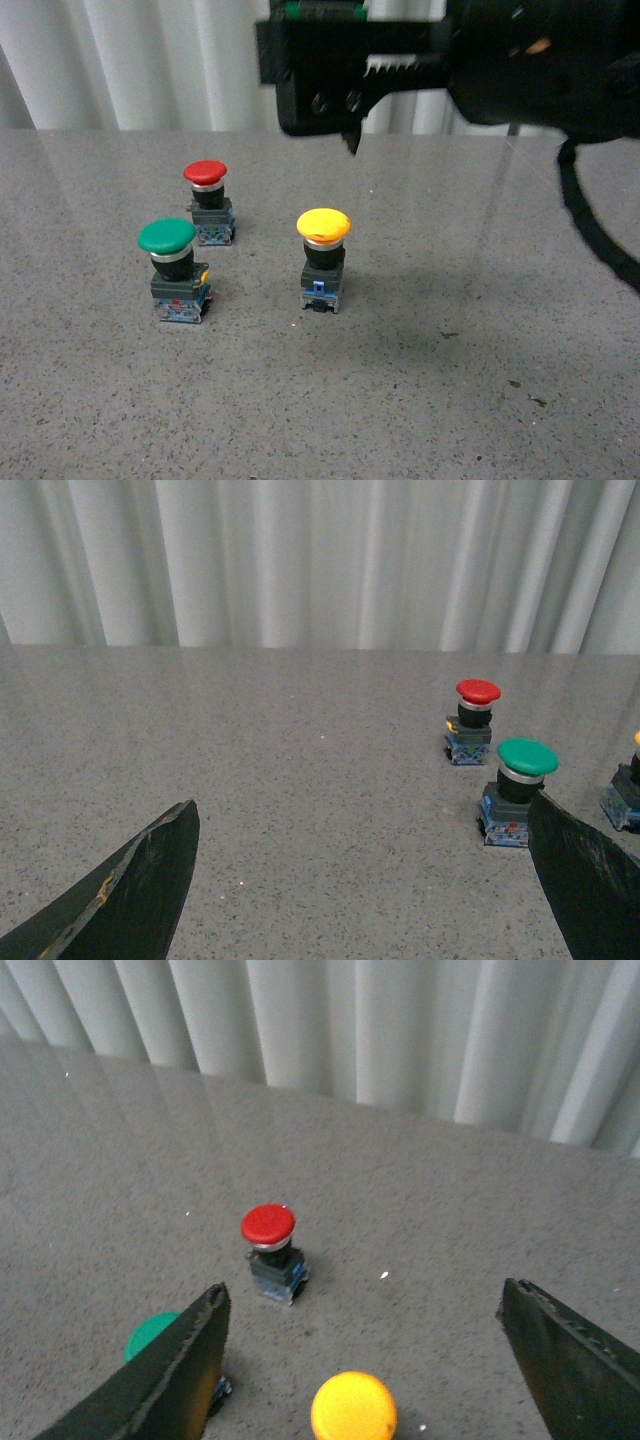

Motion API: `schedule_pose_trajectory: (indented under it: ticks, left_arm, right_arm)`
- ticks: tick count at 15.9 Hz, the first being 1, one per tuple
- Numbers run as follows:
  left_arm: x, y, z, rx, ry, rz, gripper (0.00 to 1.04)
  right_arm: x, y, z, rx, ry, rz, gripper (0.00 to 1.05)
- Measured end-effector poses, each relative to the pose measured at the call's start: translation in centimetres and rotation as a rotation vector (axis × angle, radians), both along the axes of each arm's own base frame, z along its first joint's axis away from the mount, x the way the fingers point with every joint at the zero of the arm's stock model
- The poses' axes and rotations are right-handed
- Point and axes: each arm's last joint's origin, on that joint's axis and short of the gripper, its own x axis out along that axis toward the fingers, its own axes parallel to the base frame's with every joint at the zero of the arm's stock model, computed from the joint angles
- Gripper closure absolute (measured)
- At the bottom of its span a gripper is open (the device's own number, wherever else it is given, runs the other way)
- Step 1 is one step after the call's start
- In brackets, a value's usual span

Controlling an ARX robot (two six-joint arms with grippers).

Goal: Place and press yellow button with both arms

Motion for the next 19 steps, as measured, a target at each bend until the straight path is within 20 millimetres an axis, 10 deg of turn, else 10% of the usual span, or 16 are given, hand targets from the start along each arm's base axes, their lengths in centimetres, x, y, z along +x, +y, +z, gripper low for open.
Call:
schedule_pose_trajectory:
  ticks: [8, 19]
  left_arm:
    - [0.0, 0.0, 0.0, 0.0, 0.0, 0.0, 0.07]
    - [0.0, 0.0, 0.0, 0.0, 0.0, 0.0, 0.07]
  right_arm:
    - [1.6, 2.6, -4.6, -0.098, 0.153, 0.03, 1.01]
    - [3.5, 1.8, -5.6, -0.084, 0.225, -0.03, 1.03]
